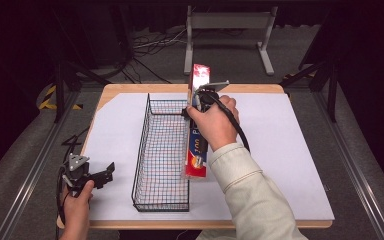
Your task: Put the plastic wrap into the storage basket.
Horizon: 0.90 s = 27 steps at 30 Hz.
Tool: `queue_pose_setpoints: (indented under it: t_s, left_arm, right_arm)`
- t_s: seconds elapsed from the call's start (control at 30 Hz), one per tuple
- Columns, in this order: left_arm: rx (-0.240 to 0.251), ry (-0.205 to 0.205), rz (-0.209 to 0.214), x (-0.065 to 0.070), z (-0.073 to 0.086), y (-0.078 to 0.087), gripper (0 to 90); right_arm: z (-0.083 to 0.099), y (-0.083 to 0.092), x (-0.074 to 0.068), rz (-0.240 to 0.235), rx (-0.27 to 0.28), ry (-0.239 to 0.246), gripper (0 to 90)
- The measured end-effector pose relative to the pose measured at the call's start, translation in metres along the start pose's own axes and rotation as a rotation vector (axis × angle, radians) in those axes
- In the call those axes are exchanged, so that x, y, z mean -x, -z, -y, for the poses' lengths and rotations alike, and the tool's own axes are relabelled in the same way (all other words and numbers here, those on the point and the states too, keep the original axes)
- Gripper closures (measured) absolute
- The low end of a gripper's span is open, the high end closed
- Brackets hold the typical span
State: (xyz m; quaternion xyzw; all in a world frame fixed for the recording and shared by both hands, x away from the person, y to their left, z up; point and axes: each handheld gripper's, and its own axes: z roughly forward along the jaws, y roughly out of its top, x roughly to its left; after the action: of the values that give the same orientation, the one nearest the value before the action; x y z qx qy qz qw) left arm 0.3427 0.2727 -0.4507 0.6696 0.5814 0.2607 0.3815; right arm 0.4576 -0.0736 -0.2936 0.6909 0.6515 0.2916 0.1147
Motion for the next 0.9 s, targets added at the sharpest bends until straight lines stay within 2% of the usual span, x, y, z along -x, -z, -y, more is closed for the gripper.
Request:
queue_pose_setpoints:
  t_s: [0.5, 0.7, 0.9]
  left_arm:
    - [0.0, -0.001, 0.006, 0.001, -0.003, -0.004, 0.2]
    - [0.005, -0.002, 0.008, 0.001, -0.004, -0.004, 0.1]
    - [0.001, -0.005, 0.01, 0.003, -0.004, -0.005, 0.1]
  right_arm:
    - [0.007, -0.002, -0.031, -0.044, -0.023, 0.055, 39.9]
    - [0.012, -0.006, -0.037, -0.054, -0.048, 0.064, 39.8]
    - [0.019, -0.012, -0.046, -0.06, -0.082, 0.052, 39.8]
